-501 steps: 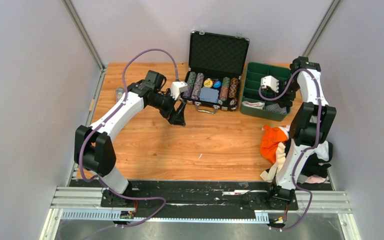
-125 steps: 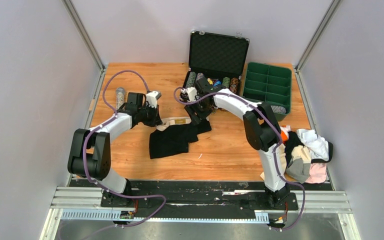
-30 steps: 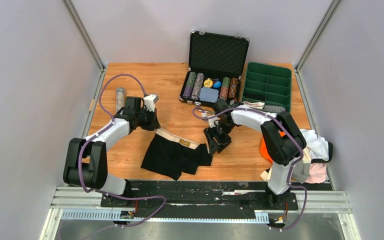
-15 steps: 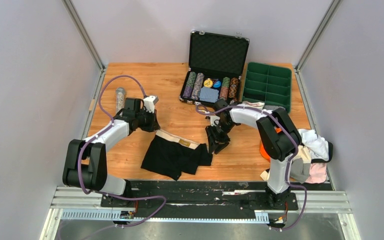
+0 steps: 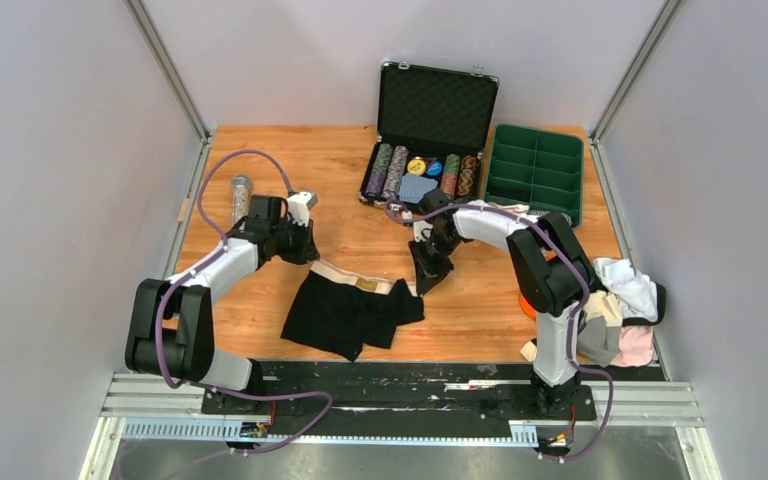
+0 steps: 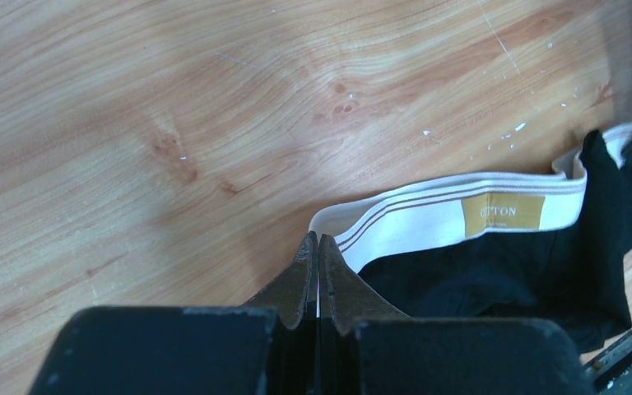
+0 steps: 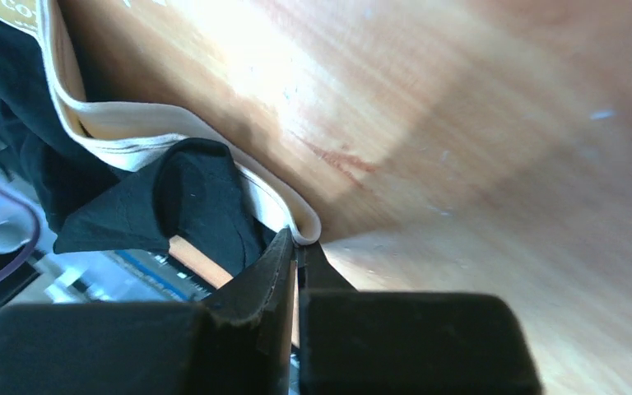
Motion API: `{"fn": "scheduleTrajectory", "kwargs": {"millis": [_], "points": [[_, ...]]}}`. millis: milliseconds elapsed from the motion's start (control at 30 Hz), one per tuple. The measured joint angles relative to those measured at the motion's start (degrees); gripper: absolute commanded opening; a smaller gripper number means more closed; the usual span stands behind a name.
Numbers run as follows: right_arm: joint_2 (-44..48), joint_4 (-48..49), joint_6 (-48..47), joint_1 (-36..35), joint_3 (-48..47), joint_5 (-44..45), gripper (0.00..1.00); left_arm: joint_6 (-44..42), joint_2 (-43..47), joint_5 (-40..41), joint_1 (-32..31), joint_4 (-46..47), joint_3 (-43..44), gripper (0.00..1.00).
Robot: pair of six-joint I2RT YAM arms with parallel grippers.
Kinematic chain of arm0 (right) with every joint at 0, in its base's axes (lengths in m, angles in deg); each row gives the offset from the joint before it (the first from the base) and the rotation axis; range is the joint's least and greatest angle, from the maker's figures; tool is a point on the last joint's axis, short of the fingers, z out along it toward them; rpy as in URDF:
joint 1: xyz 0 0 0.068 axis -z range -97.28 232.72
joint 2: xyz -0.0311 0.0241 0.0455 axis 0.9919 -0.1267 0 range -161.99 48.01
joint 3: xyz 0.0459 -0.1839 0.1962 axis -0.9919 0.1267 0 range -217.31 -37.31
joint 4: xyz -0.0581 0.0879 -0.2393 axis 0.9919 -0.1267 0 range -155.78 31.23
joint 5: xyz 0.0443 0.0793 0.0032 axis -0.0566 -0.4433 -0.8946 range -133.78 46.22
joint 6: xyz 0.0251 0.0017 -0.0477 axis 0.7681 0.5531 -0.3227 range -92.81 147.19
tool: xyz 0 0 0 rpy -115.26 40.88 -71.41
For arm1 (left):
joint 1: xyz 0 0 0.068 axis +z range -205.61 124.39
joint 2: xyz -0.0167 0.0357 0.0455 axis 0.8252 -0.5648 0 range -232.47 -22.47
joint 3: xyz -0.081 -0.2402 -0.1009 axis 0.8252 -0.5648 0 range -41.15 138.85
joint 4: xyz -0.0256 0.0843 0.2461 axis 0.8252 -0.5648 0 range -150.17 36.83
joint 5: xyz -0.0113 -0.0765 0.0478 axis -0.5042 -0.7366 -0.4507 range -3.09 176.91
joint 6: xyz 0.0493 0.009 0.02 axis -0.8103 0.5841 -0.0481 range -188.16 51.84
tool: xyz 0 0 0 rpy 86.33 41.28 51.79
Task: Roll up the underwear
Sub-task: Flatten out the underwear at the center of the board.
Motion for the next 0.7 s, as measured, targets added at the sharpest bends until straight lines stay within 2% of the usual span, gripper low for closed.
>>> {"fn": "scheduleTrajectory", "kwargs": {"millis": [133,300,500,700], "points": [[2.91,0.55,-5.88,0.94,-2.51,5.81,0.00,-2.58,0.66,-0.24,0.00,-3.63,2.29,0.00],[14.51,3.78,-11.96,3.37,-3.41,10.86,0.00,-6.27,8.61,-1.66,0.00,-5.86,6.71,0.00],[30.56,9.92,-15.61,4.09,-3.17,13.20,0.00,-8.59,17.99,-3.74,0.00,-6.54,13.00,0.00],[37.38,11.93,-16.94,3.98,-2.21,13.77,0.00,-10.16,23.30,-4.39,0.00,-9.90,15.10,0.00]]}}
